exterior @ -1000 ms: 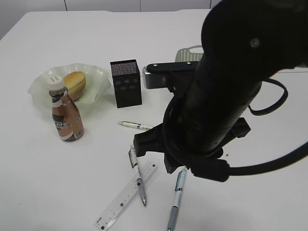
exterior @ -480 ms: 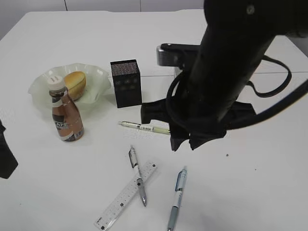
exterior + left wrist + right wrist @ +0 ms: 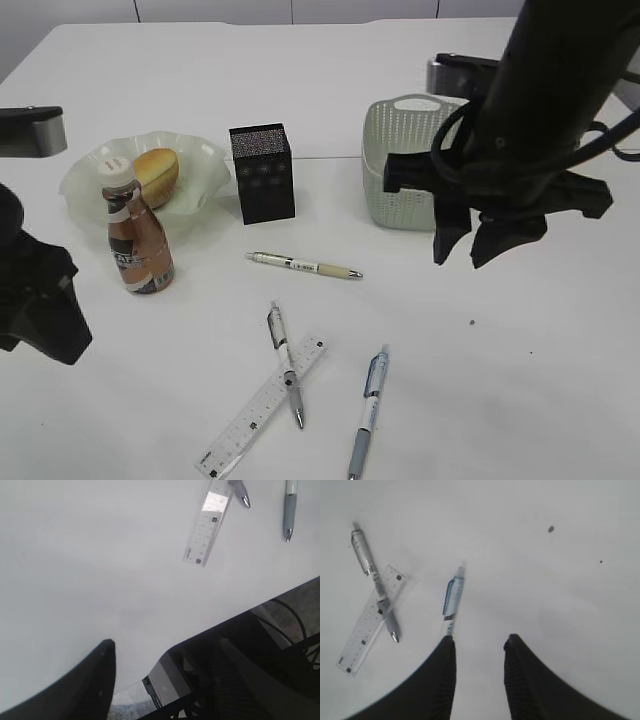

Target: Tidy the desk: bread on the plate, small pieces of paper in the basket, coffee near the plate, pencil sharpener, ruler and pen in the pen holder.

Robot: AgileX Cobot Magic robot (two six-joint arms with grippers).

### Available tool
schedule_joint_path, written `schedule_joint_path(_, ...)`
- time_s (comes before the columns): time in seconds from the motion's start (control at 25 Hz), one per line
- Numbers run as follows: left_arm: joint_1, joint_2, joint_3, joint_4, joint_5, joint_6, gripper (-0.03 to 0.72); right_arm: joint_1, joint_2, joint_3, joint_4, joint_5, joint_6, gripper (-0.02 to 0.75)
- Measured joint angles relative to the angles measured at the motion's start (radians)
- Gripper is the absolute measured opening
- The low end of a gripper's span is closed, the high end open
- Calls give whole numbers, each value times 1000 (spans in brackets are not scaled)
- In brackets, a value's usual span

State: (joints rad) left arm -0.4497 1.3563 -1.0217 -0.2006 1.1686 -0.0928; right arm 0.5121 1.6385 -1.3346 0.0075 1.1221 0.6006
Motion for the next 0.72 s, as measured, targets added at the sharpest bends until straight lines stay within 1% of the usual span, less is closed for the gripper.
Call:
schedule_joint_path(0.24,0,101,-82,-4,-9,38,460,-86,0,0,0,20,-30,245)
schedule_joint_path(0.32,-15,138,-113,-4,-13,43,461,-102,0,0,0,20,-46,245)
schedule_joint_path(0.6,-133,297,-205,36,-17,48,462,-131,0,0,2,20,-68,245)
schedule_joint_path(0.72,-159,365,-231,47,-43,48,463,-148,0,0,2,20,-72,245)
